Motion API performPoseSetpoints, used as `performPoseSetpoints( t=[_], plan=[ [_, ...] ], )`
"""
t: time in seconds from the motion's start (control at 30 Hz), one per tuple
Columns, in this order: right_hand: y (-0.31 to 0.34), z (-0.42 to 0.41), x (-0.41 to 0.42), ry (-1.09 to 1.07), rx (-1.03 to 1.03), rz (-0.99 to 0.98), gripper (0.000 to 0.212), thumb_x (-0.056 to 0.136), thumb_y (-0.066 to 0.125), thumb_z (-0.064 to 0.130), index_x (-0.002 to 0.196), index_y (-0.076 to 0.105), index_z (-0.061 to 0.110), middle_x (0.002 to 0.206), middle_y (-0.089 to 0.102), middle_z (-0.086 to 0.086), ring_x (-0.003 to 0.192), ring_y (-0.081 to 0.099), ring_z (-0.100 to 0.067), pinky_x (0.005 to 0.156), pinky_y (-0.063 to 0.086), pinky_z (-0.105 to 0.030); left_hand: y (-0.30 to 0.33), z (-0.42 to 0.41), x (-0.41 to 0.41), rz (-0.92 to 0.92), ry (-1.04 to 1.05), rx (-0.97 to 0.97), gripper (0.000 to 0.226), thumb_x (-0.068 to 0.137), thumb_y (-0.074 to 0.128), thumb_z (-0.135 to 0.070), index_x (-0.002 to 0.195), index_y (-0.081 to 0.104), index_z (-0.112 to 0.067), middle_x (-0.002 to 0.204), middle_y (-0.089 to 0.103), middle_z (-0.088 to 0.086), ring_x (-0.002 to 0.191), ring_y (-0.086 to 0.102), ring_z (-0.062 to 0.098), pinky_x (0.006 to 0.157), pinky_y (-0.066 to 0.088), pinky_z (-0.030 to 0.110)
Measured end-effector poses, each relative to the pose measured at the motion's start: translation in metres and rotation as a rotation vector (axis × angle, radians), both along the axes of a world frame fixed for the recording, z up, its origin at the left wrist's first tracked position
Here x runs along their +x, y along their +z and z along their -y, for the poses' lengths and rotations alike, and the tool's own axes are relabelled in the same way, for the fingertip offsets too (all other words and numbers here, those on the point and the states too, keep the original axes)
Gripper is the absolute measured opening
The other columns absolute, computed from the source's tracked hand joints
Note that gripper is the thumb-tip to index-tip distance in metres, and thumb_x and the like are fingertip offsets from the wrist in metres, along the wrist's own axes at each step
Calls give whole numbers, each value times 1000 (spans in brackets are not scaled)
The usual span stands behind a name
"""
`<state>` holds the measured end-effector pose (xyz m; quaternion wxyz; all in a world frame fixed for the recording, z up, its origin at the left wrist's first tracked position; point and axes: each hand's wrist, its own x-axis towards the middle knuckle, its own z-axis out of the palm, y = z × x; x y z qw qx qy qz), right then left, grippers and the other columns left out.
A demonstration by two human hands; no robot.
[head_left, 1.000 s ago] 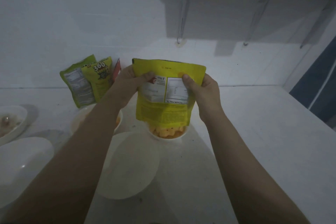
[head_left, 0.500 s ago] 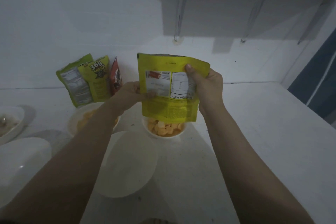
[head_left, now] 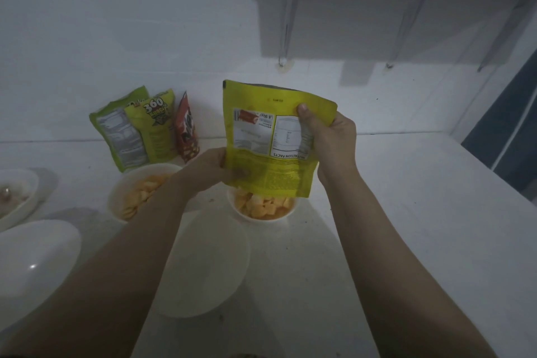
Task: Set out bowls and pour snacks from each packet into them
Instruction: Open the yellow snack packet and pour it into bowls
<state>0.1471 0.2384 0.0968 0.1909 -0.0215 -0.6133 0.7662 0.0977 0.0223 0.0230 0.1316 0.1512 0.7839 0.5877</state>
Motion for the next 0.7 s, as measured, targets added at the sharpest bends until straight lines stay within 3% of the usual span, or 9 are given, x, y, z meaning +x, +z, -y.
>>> performPoseSetpoints(
  t=[0.1, 0.2, 0.37, 0.5, 0.6, 0.7],
  plan=[
    [-5, 0, 0, 17, 98, 30, 13, 85, 75, 17, 78, 72, 7, 74, 75, -6, 71, 72, -24, 71, 60, -42, 24, -10, 4, -43, 29, 216, 31, 77, 74, -19, 107, 67, -25, 103, 75, -10, 96, 70, 9, 71, 55, 17],
    [-8, 0, 1, 21, 70, 43, 8, 85, 75, 17, 81, 71, 11, 74, 75, 1, 69, 72, -15, 64, 60, -32, 38, -19, 1, -106, 130, 349, 25, 77, 73, -11, 102, 69, -15, 96, 76, -4, 87, 72, 12, 67, 55, 21],
    [-34, -9, 6, 163, 260, 183, 31, 78, 81, 17, 108, 72, 18, 95, 77, 3, 84, 74, -10, 73, 60, -28, 35, -25, 0, -125, 223, 564, 29, 76, 72, -17, 104, 71, -15, 111, 72, 9, 105, 68, 27, 82, 57, 37],
    [-55, -10, 8, 277, 338, 297, 29, 77, 81, 13, 104, 74, 19, 89, 76, 8, 72, 71, 0, 59, 51, -13, 33, -28, 0, -137, 243, 632, 22, 81, 68, -15, 102, 73, -16, 109, 73, 8, 104, 69, 29, 80, 57, 37],
    [-67, -11, 6, 295, 452, 353, 20, 77, 81, 15, 93, 75, 25, 88, 77, 5, 78, 72, -8, 65, 55, -21, 36, -25, 0, -136, 281, 704, 19, 84, 65, -11, 97, 75, -20, 105, 74, 3, 101, 70, 24, 79, 57, 36],
    [-67, -10, 8, 189, 331, 308, 16, 81, 78, 13, 96, 74, 13, 93, 76, -10, 82, 72, -21, 72, 61, -34, 34, -21, -3, -100, 334, 719, 18, 89, 64, -10, 102, 72, -19, 110, 73, 4, 105, 68, 26, 83, 57, 42]
  ],
)
